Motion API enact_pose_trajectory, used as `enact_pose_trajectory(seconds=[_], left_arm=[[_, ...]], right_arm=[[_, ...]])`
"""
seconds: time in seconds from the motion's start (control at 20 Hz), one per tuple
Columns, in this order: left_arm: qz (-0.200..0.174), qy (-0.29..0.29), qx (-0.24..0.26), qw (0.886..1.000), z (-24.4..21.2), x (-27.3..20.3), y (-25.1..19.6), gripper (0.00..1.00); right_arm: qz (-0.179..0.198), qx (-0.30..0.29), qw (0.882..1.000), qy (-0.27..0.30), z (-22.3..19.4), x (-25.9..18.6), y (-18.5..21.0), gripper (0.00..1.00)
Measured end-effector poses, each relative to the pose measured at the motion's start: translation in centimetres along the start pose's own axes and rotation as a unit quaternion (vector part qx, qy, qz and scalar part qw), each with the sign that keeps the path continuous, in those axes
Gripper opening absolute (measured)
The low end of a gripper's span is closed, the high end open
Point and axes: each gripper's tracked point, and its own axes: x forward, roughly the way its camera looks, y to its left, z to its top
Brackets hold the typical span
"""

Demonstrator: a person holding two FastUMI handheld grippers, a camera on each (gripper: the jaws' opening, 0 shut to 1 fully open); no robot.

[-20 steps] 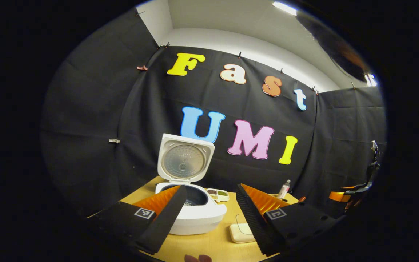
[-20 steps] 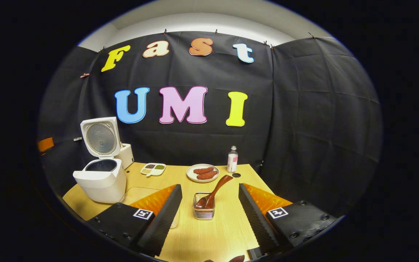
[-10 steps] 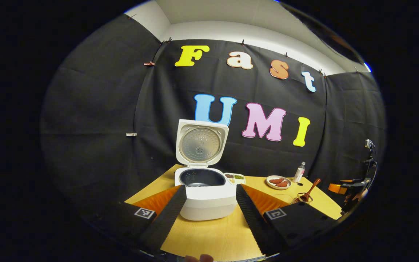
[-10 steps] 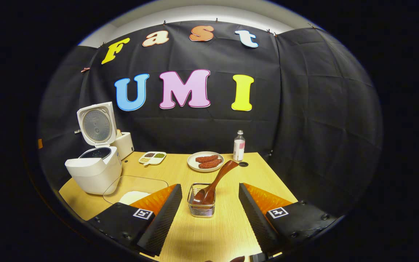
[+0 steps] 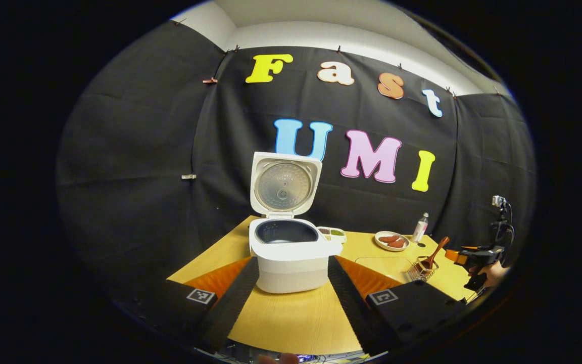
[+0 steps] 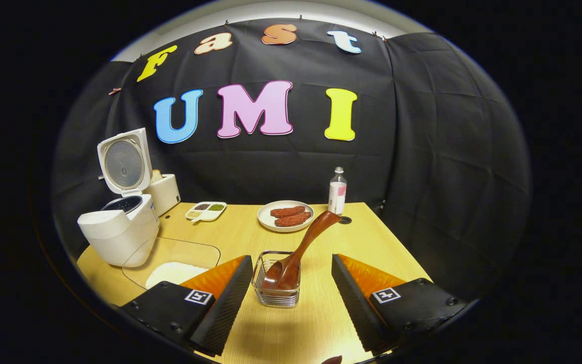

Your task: Close the left gripper, press the button to open the rice cooker; take a wooden spoon from the chopstick holder with the right hand, scoop a spoonful of rice and pour it into the rice cooker, then put the wooden spoon back into the chopstick holder.

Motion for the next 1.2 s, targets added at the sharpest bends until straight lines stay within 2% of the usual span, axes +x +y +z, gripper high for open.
enact_pose_trajectory(seconds=[0.2, 0.3, 0.4, 0.55, 0.6, 0.65, 0.7, 0.75, 0.8, 0.85, 0.9, 1.0, 1.05, 1.15, 1.2], left_arm=[[0.004, 0.009, 0.011, 1.0, -0.5, 0.1, -0.4, 0.94], [0.01, 0.008, 0.013, 1.0, -0.4, 0.3, -0.6, 0.95], [0.012, 0.01, 0.009, 1.0, -0.6, 0.4, -0.7, 0.95], [0.018, 0.021, 0.008, 1.0, -1.5, 0.9, -1.0, 0.94], [0.022, 0.023, 0.007, 0.999, -1.5, 1.0, -0.9, 0.95], [0.024, 0.024, 0.004, 0.999, -1.6, 1.0, -0.9, 0.95], [0.026, 0.027, 0.001, 0.999, -1.6, 1.1, -1.0, 0.95], [0.027, 0.03, -0.001, 0.999, -1.8, 1.0, -1.0, 0.95], [0.027, 0.033, -0.001, 0.999, -1.9, 1.0, -1.1, 0.95], [0.03, 0.034, 0.0, 0.999, -2.1, 1.0, -1.0, 0.94], [0.031, 0.035, 0.001, 0.999, -2.1, 1.2, -0.9, 0.95], [0.033, 0.037, 0.001, 0.999, -2.0, 1.4, -1.0, 0.95], [0.034, 0.037, 0.001, 0.999, -2.0, 1.4, -1.0, 0.95], [0.038, 0.037, 0.003, 0.999, -2.0, 1.4, -0.8, 0.95], [0.038, 0.038, 0.003, 0.999, -2.0, 1.3, -0.8, 0.95]], right_arm=[[-0.001, 0.017, 1.0, 0.01, -1.4, 3.6, -0.7, 0.95], [-0.001, 0.031, 0.999, 0.018, -2.0, 5.7, -1.7, 0.89], [0.007, 0.037, 0.999, 0.032, -2.8, 7.5, -1.7, 0.78], [0.024, 0.038, 0.998, 0.046, -3.3, 9.2, -1.3, 0.46], [0.035, 0.036, 0.998, 0.049, -3.3, 9.5, -0.9, 0.44], [0.042, 0.031, 0.997, 0.052, -3.4, 9.7, -0.6, 0.36], [0.047, 0.024, 0.997, 0.054, -3.5, 10.0, -0.6, 0.44], [0.052, 0.015, 0.997, 0.051, -3.4, 10.1, -0.7, 0.36], [0.056, 0.013, 0.997, 0.052, -3.5, 10.3, -0.7, 0.41], [0.066, 0.02, 0.996, 0.054, -3.6, 10.4, -0.5, 0.35], [0.074, 0.029, 0.995, 0.058, -3.8, 10.6, -0.4, 0.38], [0.082, 0.037, 0.993, 0.071, -4.3, 11.2, -0.4, 0.29], [0.083, 0.041, 0.993, 0.067, -3.9, 11.4, -0.4, 0.34], [0.09, 0.048, 0.992, 0.072, -4.0, 11.6, -0.4, 0.29], [0.092, 0.051, 0.991, 0.082, -4.5, 11.9, -0.4, 0.35]])
